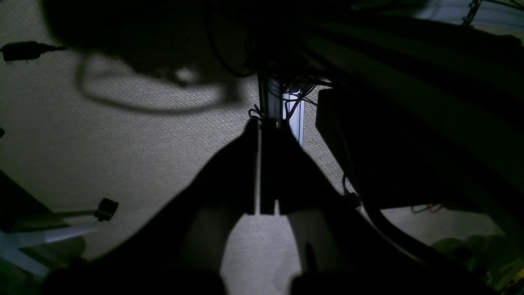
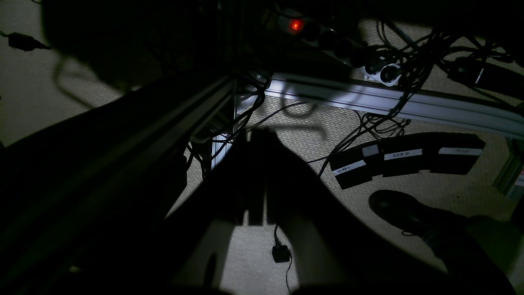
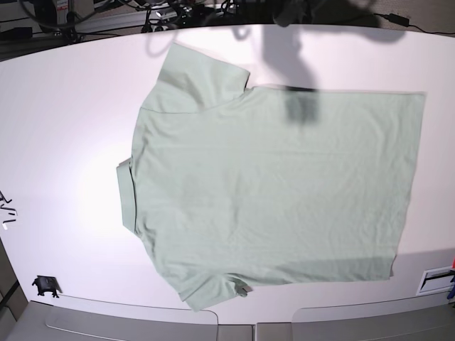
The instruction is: Fold the T-shirt properly
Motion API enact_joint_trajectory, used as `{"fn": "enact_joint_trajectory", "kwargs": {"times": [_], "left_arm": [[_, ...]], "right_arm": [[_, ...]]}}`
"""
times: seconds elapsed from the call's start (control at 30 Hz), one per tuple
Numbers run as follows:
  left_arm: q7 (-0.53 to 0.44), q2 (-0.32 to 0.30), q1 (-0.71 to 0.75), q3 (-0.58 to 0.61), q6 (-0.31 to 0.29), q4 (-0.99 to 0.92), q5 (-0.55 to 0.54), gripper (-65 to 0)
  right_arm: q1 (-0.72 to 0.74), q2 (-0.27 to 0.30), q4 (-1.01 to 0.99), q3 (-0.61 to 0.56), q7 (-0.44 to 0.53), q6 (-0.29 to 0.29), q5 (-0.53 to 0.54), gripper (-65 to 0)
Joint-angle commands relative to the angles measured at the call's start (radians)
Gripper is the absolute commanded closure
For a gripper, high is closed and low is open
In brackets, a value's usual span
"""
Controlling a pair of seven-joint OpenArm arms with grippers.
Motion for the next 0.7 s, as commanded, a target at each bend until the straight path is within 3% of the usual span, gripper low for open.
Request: {"fn": "enact_joint_trajectory", "kwargs": {"times": [0.0,0.37,0.67], "left_arm": [[-0.004,0.0,0.02,0.001,0.0,0.021,0.002,0.0],[-0.004,-0.011,0.19,0.001,0.0,0.227,0.002,0.0],[-0.004,-0.078,0.33,0.001,0.001,0.374,0.002,0.0]], "right_arm": [[0.005,0.002,0.007,0.001,0.006,0.007,-0.002,0.0],[-0.027,0.024,0.009,0.001,0.023,0.008,-0.002,0.0],[-0.14,0.083,0.133,0.001,0.048,0.009,-0.002,0.0]]}}
